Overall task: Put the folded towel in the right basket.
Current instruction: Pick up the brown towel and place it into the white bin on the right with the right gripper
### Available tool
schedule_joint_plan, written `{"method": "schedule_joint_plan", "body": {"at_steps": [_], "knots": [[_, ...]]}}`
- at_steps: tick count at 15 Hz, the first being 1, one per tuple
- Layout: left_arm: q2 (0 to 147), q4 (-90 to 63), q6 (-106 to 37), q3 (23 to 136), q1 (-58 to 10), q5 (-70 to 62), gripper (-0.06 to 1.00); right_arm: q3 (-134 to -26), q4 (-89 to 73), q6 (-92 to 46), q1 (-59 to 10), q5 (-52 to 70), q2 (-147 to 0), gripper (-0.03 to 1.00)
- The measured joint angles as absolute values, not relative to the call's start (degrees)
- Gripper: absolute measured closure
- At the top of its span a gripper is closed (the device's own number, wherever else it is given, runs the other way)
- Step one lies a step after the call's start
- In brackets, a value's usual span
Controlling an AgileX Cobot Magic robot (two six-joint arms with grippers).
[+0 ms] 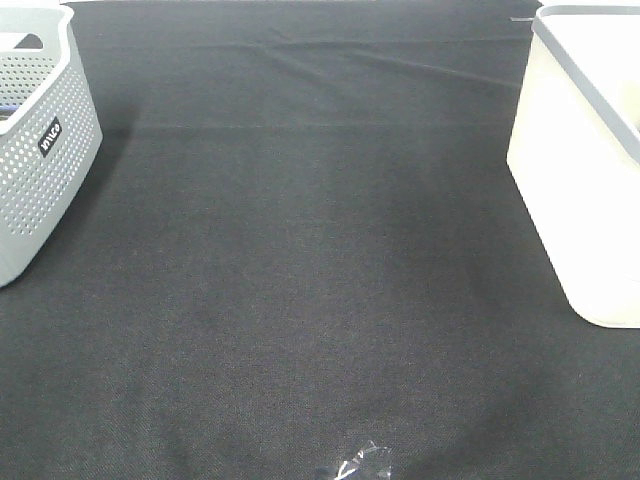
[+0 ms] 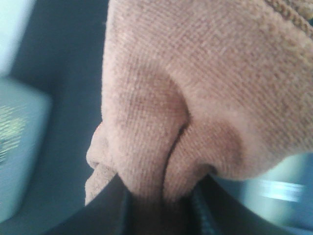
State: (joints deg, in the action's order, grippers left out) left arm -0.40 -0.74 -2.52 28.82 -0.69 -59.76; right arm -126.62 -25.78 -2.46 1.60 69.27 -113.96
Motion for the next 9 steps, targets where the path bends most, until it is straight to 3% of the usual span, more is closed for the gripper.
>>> {"method": "schedule_joint_plan", "body": {"at_steps": [3,9], "knots": [[-0.4,-0.74,-2.52,28.82,-0.69,-59.76,-0.04,-122.5,-8.19,0.0,7.79,69.61,-110.87,0.7],[-0.4,-0.74,-2.52,28.82,-0.69,-59.76,-0.04,-103.59,2.81,1.6,8.19,62.62,-110.64,0.7]]}}
